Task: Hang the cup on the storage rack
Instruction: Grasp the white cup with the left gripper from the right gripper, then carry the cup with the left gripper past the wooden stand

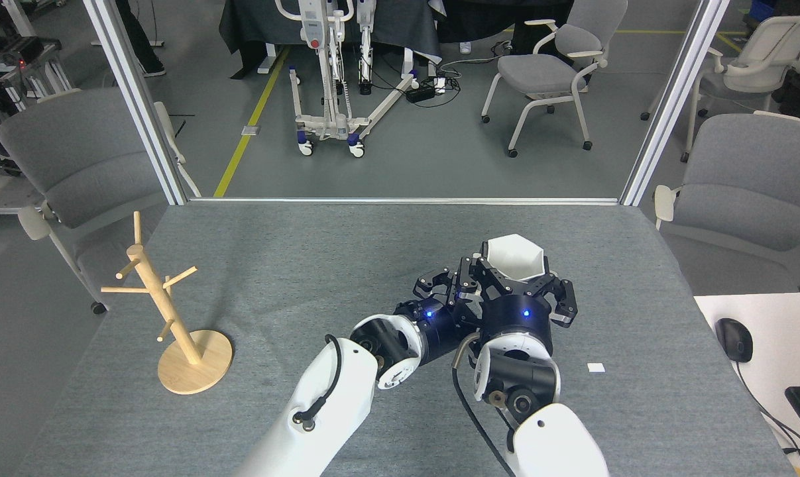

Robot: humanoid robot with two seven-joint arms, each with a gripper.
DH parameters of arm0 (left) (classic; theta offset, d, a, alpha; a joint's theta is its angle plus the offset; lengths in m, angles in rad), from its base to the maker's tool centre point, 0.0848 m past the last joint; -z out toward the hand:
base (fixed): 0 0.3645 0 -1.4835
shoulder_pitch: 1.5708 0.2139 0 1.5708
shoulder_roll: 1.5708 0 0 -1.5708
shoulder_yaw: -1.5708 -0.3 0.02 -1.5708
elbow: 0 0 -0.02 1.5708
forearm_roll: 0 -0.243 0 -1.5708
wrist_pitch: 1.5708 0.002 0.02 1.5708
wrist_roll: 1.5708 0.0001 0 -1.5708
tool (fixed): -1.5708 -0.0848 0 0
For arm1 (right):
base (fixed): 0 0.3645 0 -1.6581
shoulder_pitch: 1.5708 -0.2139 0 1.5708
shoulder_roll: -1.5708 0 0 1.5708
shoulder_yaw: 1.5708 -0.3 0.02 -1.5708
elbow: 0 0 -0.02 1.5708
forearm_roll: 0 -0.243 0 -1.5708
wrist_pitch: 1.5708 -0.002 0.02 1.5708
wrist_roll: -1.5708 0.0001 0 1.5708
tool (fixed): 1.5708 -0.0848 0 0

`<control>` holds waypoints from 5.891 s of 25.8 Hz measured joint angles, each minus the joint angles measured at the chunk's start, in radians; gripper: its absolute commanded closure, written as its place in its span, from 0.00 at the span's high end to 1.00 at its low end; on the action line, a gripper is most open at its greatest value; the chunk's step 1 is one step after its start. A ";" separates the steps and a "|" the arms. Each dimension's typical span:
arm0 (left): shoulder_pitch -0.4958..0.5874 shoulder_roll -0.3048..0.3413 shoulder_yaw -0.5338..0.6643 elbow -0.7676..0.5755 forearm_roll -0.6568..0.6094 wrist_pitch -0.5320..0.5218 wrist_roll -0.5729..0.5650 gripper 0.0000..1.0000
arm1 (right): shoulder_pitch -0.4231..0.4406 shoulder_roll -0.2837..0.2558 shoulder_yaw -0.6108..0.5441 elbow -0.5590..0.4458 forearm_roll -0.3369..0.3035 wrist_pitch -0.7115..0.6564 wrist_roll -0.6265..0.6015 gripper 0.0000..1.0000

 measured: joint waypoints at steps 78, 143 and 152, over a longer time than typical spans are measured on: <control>0.005 0.003 -0.015 0.002 0.056 0.053 -0.022 0.00 | 0.052 0.083 -0.002 0.056 -0.013 -0.111 -0.273 0.99; 0.655 0.360 1.111 -0.419 -0.110 -0.079 0.266 0.00 | 0.381 -0.010 -0.719 0.216 -0.111 -1.019 -0.661 0.99; 0.575 0.368 1.105 -0.385 -0.274 -0.067 0.247 0.00 | 0.360 0.009 -0.712 0.187 -0.112 -1.021 -0.656 0.99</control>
